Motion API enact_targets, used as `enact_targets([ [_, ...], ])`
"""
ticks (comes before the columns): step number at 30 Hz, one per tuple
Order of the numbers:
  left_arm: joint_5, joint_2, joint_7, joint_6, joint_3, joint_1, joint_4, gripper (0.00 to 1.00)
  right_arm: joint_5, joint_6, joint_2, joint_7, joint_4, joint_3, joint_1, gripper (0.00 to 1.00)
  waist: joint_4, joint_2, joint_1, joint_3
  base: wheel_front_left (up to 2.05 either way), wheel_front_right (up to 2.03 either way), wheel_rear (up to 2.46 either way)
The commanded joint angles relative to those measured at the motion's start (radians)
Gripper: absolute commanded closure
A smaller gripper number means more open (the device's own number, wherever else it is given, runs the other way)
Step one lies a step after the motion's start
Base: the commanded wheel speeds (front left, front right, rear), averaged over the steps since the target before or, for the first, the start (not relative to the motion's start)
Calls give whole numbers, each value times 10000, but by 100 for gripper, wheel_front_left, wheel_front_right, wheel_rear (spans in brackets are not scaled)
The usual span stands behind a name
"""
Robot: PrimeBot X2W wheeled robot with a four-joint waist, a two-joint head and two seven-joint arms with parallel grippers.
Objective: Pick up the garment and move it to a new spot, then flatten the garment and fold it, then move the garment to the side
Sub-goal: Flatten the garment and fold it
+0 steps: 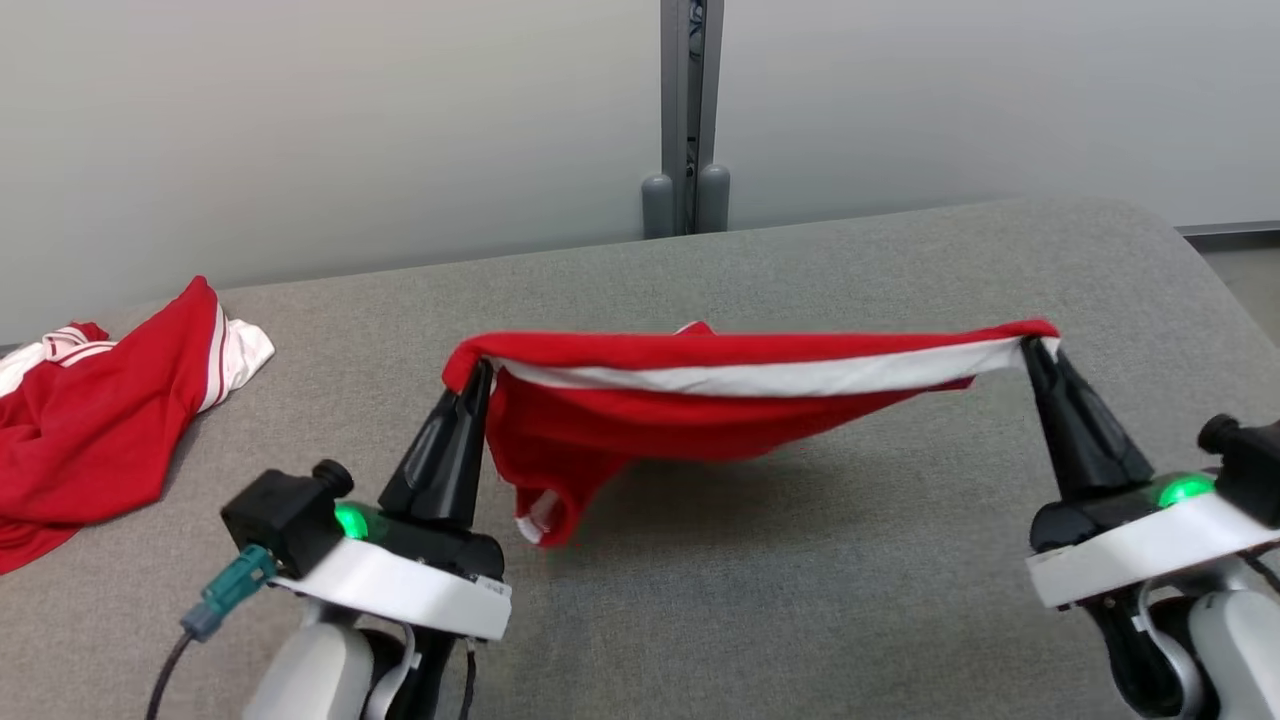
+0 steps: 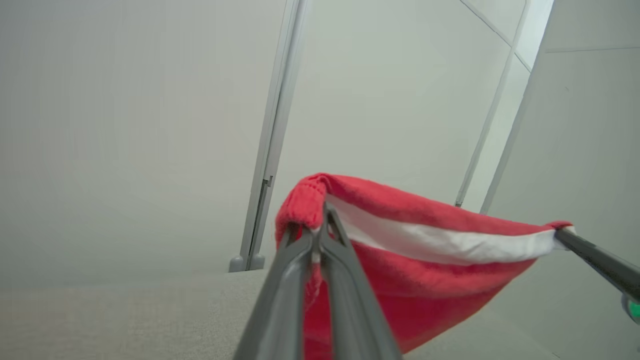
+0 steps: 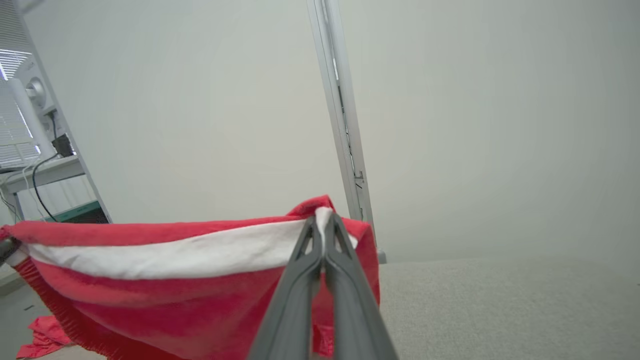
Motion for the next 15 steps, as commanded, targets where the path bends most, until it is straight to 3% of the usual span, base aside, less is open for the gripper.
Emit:
enact_targets([
  [1, -150, 198, 290, -55, 59, -360, -571, 100, 232, 2, -129, 262, -768, -331, 183, 100, -42, -1, 0, -94, 0, 0, 0],
  [9, -489, 993, 1962, -143, -98, -1882, -2163, 100, 728, 2, -209, 1362, -2917, -1221, -181, 100, -109, -1, 0, 14, 0, 0, 0],
  [15, -928, 1608, 3509, -202, -360, -4052, -1629, 100, 777, 2, -33, 2086, -2810, -1383, -1721, 100, -301, -1, 0, 747, 0, 0, 0],
])
